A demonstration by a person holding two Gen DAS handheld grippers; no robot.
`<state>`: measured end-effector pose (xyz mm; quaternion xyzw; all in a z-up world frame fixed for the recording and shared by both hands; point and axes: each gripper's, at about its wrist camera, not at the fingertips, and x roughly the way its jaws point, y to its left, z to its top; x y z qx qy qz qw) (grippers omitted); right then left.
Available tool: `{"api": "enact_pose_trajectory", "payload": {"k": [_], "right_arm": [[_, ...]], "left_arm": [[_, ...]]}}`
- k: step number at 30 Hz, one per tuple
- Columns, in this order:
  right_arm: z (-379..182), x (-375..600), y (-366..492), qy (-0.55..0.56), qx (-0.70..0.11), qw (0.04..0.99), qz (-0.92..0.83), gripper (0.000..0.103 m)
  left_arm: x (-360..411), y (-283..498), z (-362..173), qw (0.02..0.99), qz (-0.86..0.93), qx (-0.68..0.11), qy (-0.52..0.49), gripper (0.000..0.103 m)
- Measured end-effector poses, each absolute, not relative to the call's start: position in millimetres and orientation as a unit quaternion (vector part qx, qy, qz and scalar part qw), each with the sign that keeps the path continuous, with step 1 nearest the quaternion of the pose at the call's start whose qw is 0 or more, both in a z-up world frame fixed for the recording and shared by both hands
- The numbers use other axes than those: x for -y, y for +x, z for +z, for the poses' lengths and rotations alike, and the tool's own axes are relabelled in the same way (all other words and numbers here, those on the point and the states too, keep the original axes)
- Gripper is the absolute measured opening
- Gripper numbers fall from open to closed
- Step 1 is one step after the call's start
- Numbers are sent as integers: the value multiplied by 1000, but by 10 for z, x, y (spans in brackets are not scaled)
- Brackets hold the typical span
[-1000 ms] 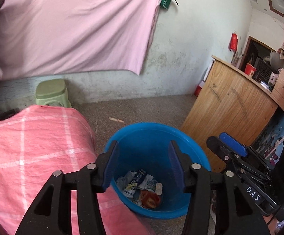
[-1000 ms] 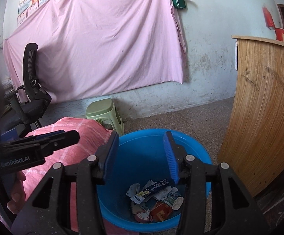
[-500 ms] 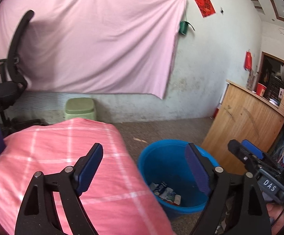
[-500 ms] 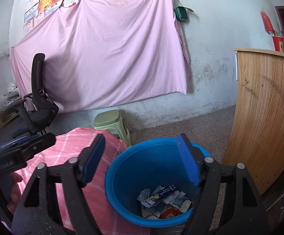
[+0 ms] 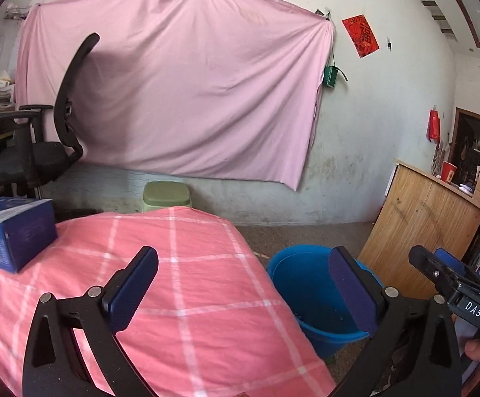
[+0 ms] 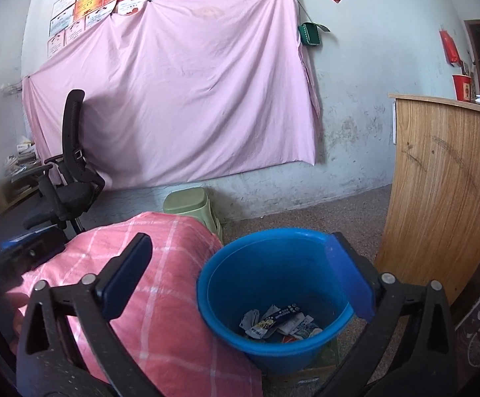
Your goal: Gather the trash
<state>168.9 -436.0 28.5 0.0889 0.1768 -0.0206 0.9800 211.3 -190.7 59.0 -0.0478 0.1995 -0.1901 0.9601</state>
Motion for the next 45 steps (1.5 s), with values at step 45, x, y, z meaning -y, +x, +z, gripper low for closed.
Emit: {"api": "enact_pose_trajectory", "payload": {"k": [45], "right_arm": [[51, 3064, -224, 62, -122, 990, -41, 103]], "left_arm": [[578, 183, 241, 975, -157, -158, -22, 101]]}}
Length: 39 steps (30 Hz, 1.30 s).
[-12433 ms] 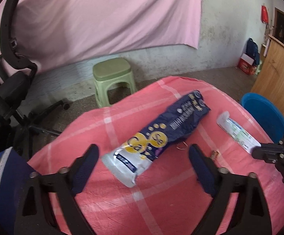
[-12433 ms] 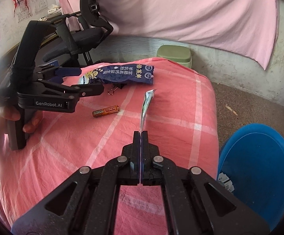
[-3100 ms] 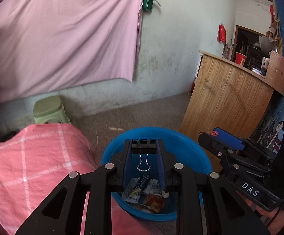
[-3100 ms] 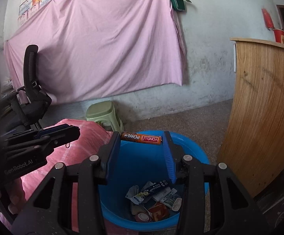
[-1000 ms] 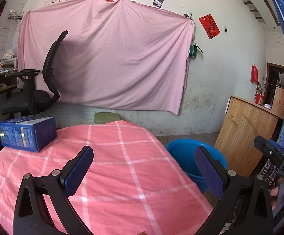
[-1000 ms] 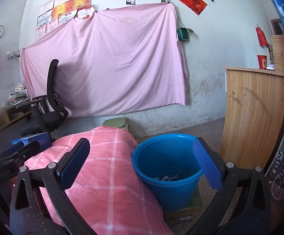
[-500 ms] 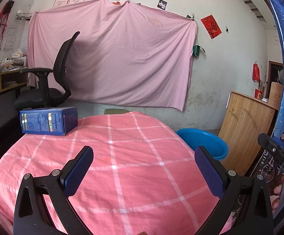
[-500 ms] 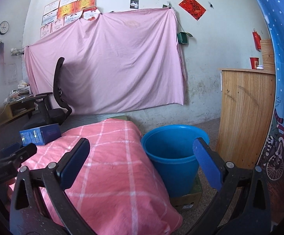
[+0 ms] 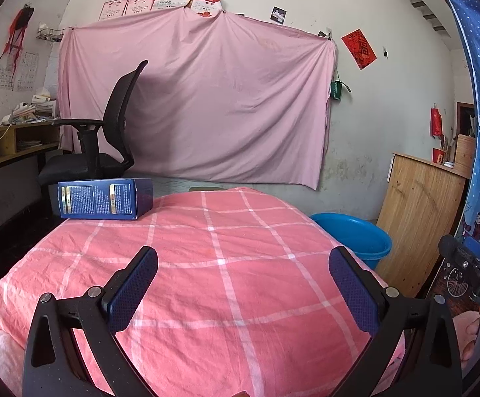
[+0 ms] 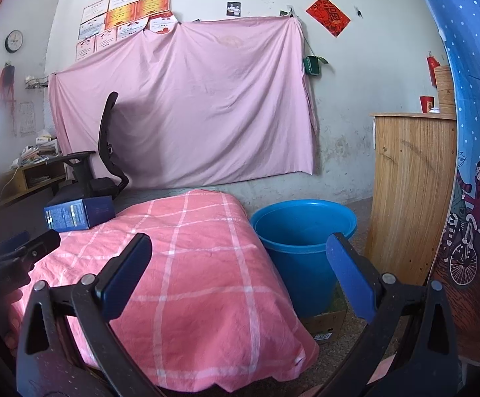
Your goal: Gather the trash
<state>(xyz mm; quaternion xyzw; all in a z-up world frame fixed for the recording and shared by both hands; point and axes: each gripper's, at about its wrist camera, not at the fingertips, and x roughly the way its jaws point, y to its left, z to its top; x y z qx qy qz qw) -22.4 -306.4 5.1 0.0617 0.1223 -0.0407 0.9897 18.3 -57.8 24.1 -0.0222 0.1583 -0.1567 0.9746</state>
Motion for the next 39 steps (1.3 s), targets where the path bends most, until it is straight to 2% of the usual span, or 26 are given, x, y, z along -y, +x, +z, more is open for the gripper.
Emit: {"api": "enact_pose_trajectory", "payload": {"k": [13, 39], "right_arm": [[-90, 2970, -207, 44, -139, 988, -45, 103], [-176, 2939, -118, 36, -156, 986, -41, 103]], "left_arm": [[517, 163, -35, 978, -139, -157, -18, 101], [539, 149, -90, 980, -134, -147, -10, 101]]}}
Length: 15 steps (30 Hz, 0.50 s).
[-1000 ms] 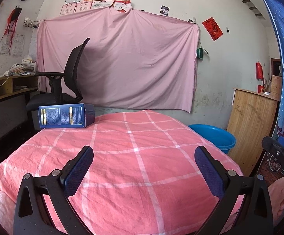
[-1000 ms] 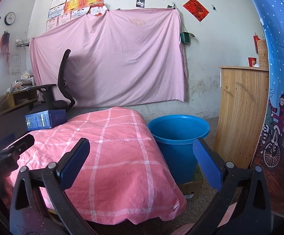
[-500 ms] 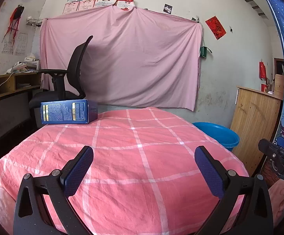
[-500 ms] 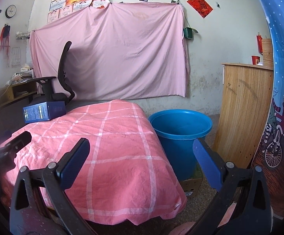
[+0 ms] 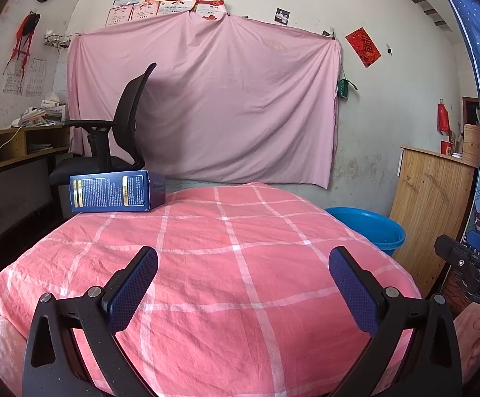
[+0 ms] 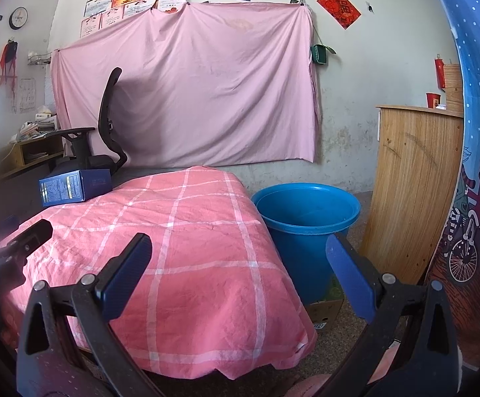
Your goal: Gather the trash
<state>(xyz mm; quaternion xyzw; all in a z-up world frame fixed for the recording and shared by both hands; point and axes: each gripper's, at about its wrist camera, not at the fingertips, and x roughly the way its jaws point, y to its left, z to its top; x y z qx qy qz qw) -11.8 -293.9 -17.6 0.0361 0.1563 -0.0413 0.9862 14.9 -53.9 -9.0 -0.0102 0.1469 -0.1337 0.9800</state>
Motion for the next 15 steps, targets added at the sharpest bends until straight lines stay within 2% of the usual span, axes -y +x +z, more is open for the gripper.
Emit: {"api": "enact_pose_trajectory", "payload": {"k": [15], "right_arm": [[-176, 2947, -117, 38, -157, 986, -41, 103]], "left_arm": [[549, 148, -107, 980, -134, -144, -6, 101]]}}
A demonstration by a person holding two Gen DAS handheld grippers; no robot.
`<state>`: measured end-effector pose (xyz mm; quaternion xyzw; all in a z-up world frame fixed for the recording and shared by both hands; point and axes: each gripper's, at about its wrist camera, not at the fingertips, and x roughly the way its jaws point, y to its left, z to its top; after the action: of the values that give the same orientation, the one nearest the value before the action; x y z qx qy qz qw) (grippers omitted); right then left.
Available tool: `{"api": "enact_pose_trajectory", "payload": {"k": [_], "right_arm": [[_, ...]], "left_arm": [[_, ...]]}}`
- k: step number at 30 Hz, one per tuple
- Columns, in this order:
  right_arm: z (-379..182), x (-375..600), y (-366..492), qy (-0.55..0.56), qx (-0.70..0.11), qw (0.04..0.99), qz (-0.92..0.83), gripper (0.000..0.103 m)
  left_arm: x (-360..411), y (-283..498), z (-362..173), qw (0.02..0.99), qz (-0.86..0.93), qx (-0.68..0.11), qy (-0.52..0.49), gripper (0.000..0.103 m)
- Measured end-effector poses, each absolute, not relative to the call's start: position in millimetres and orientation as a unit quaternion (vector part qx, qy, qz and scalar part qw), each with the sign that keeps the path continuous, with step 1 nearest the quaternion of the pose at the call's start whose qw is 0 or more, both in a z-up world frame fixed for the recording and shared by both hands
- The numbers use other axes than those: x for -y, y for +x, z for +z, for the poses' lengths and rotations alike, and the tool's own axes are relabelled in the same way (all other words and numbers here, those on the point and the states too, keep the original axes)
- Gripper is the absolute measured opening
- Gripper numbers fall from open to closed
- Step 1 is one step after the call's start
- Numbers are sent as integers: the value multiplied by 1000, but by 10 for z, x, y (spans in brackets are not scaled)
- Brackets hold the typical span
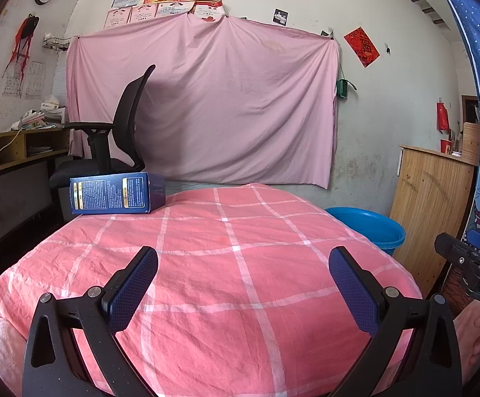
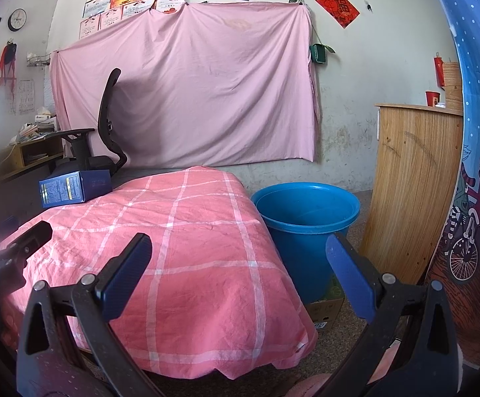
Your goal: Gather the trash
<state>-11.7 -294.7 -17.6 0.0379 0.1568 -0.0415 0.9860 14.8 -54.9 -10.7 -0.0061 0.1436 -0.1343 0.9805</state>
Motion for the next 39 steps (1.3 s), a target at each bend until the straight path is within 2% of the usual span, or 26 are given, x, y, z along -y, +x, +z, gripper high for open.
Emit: {"api": "enact_pose_trajectory", "payload": {"k": [39], "right_arm": [[-169, 2963, -125, 44, -156, 986, -42, 103]], "left_arm": [[630, 99, -112, 982, -129, -136, -3, 101]]}}
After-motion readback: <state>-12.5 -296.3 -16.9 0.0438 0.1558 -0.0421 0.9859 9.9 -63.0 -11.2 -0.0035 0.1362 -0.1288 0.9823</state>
